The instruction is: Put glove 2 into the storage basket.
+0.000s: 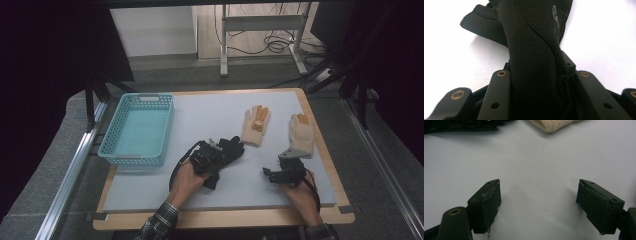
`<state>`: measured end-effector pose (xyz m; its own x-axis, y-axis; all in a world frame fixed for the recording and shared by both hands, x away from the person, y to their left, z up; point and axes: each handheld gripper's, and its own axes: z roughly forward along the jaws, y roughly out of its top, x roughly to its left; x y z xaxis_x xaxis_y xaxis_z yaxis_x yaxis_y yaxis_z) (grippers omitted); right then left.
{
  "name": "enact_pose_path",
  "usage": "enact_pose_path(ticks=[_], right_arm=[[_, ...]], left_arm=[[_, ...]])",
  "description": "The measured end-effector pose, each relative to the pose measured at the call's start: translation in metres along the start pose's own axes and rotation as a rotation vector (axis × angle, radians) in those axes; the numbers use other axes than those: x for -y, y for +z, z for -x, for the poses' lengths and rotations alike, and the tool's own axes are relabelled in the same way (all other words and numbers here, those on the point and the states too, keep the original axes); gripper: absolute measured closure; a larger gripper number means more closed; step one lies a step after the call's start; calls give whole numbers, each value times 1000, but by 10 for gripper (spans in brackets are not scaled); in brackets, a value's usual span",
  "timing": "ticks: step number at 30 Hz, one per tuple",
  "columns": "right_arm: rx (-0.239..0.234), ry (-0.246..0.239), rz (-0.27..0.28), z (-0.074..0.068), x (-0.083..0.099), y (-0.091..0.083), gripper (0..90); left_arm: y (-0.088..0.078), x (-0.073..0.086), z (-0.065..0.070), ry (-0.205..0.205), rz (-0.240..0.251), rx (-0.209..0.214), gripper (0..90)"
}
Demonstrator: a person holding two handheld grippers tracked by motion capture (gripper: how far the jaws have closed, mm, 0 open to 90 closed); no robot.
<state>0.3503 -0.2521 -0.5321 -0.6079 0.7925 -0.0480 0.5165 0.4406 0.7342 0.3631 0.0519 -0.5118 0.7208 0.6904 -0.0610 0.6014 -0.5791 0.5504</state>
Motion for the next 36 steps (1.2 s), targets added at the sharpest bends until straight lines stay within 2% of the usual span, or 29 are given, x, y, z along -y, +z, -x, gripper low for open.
enact_pose_path(ticks=[5, 7, 16, 24, 27, 28, 36], right_arm=[[0, 0, 0, 0, 0, 0, 193], [0, 0, 1, 0, 0, 0, 193], [-1, 1, 1, 0, 0, 0, 193], [-1, 1, 1, 0, 0, 0, 193], [-1, 0, 1, 0, 0, 0, 192], [-1, 0, 1, 0, 0, 0, 192], [-2, 0, 1, 0, 0, 0, 192]], left_arm=[[-4, -2, -6, -20, 18, 20, 647], [-10, -4, -11, -26, 34, 5, 649], [-32, -15, -24, -48, 59, -13, 648], [-57, -27, -42, -81, 76, -58, 646], [-71, -31, -55, -92, 78, -85, 646], [-71, -31, -55, -92, 78, -85, 646], [-101, -34, -86, -154, 96, -153, 644]])
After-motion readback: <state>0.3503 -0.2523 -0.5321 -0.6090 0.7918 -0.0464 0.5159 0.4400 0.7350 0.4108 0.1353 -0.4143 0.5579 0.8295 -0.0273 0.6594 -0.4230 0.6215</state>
